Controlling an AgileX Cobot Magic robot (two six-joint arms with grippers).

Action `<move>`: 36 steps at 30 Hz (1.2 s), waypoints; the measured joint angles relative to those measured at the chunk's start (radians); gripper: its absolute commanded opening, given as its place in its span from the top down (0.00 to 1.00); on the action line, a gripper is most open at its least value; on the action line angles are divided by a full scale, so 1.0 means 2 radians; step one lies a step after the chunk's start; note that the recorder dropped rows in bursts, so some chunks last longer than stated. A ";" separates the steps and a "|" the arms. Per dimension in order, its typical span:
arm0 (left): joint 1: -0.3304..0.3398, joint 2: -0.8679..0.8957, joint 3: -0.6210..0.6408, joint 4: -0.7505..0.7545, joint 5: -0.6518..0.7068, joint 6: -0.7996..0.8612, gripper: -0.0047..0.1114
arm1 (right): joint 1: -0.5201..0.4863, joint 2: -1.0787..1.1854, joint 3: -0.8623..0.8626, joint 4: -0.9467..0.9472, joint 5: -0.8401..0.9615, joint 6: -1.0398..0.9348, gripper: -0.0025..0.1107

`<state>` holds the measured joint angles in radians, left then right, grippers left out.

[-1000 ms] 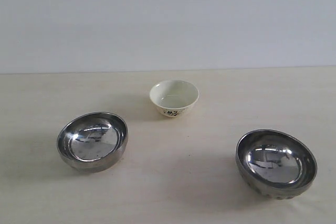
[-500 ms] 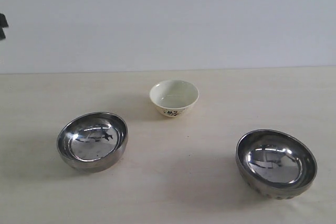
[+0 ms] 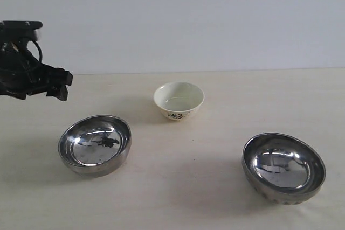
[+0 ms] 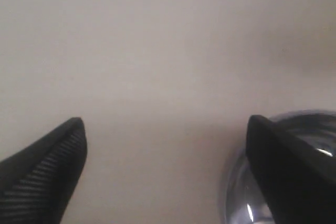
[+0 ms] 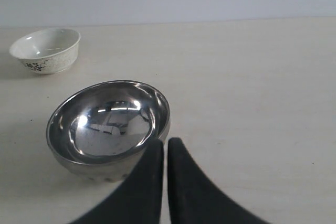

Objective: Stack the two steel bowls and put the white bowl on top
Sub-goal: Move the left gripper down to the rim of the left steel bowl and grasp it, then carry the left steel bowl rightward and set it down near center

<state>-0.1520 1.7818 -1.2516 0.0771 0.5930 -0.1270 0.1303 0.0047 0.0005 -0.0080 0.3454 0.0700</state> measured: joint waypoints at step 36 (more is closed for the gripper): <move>-0.003 0.109 -0.006 -0.211 0.039 0.317 0.93 | 0.000 0.000 0.000 0.000 0.000 0.000 0.98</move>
<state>-0.1580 1.9992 -1.2641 -0.3439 0.6714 0.5073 0.1303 0.0047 0.0005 -0.0080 0.3454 0.0700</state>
